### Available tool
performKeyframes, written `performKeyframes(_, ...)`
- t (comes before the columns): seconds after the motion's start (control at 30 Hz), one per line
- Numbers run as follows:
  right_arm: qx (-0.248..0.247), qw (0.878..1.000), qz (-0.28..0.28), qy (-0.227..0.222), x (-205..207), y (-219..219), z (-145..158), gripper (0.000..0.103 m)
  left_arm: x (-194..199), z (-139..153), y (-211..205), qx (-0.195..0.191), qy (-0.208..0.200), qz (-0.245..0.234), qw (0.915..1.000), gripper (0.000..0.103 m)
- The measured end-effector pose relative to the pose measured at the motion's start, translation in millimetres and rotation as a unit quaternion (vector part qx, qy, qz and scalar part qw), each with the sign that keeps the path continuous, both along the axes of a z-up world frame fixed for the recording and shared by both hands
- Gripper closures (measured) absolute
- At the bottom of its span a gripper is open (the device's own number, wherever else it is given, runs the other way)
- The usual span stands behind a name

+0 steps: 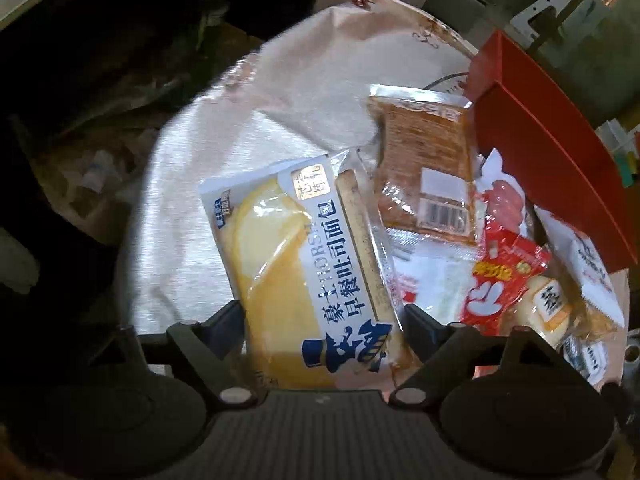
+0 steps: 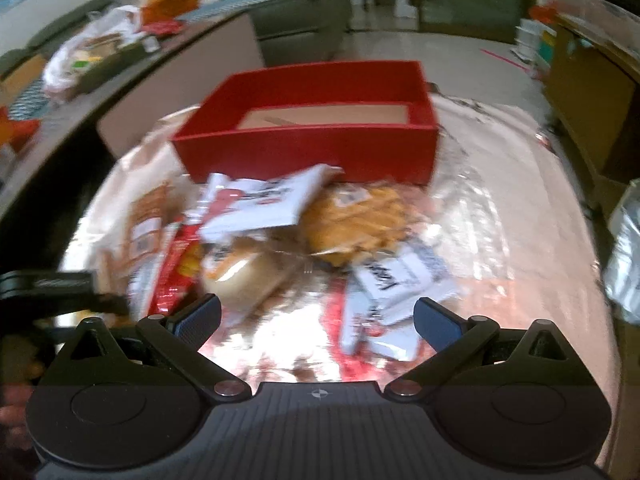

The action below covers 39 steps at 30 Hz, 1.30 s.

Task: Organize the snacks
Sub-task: 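Reach the left tool to the HORSH bread packet while the right tool reaches the white noodle packet, then grasp the HORSH bread with the left tool while the right tool grasps the white noodle packet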

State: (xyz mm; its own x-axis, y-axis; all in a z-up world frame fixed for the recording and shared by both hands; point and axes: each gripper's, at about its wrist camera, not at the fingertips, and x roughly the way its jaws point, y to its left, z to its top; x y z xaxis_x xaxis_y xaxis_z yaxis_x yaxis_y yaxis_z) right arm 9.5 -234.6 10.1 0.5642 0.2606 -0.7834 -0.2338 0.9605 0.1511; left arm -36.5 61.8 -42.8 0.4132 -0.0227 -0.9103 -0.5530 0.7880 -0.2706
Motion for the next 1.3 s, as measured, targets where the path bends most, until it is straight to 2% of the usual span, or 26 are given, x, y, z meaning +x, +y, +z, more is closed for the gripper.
performKeyframes(0.2, 0.036, 0.998, -0.049, 0.007, 12, -22, 8, 0.0, -2, 1, -10, 0.029, -0.017, -0.046, 0.9984, 0.029)
performKeyframes(0.3, 0.055, 0.997, -0.058, -0.001, 28, -18, 25, 0.0, 3, 2, -11, 0.019, -0.03, -0.055, 0.9978, 0.029)
performKeyframes(0.33, 0.046, 0.998, -0.051, -0.007, 37, -10, 31, 0.0, 3, 4, -10, 0.01, -0.035, -0.055, 0.9978, 0.03)
performKeyframes(0.47, -0.041, 0.999, -0.005, -0.004, 81, 47, 43, 0.0, 2, 6, -5, -0.02, -0.042, -0.053, 0.9975, 0.03)
performKeyframes(0.63, -0.127, 0.991, 0.025, 0.041, 124, 97, 15, 0.0, 4, 8, -1, -0.047, -0.049, -0.059, 0.996, 0.03)
performKeyframes(0.87, -0.159, 0.98, 0.042, 0.116, 134, 119, -39, 0.0, 7, 9, -6, -0.049, -0.047, -0.077, 0.9947, 0.03)
performKeyframes(0.97, -0.211, 0.97, 0.062, 0.101, 130, 130, -50, 0.0, 6, 8, -6, -0.05, -0.047, -0.077, 0.9947, 0.03)
performKeyframes(1.07, -0.224, 0.965, 0.08, 0.107, 131, 132, -53, 0.0, 6, 7, -5, -0.044, -0.045, -0.074, 0.9952, 0.03)
performKeyframes(1.13, -0.213, 0.968, 0.074, 0.115, 134, 128, -47, 0.001, 7, 7, -6, -0.041, -0.043, -0.075, 0.9954, 0.03)
performKeyframes(1.17, -0.206, 0.97, 0.066, 0.114, 135, 126, -42, 0.009, 7, 7, -6, -0.041, -0.043, -0.074, 0.9955, 0.03)
performKeyframes(1.2, -0.194, 0.972, 0.067, 0.112, 134, 123, -34, 0.024, 7, 8, -7, -0.041, -0.045, -0.074, 0.9954, 0.03)
performKeyframes(1.23, -0.172, 0.976, 0.072, 0.112, 132, 120, -25, 0.035, 6, 9, -7, -0.043, -0.047, -0.076, 0.9951, 0.03)
performKeyframes(1.3, -0.153, 0.979, 0.082, 0.106, 124, 114, -14, 0.041, 4, 10, -8, -0.044, -0.051, -0.081, 0.9945, 0.031)
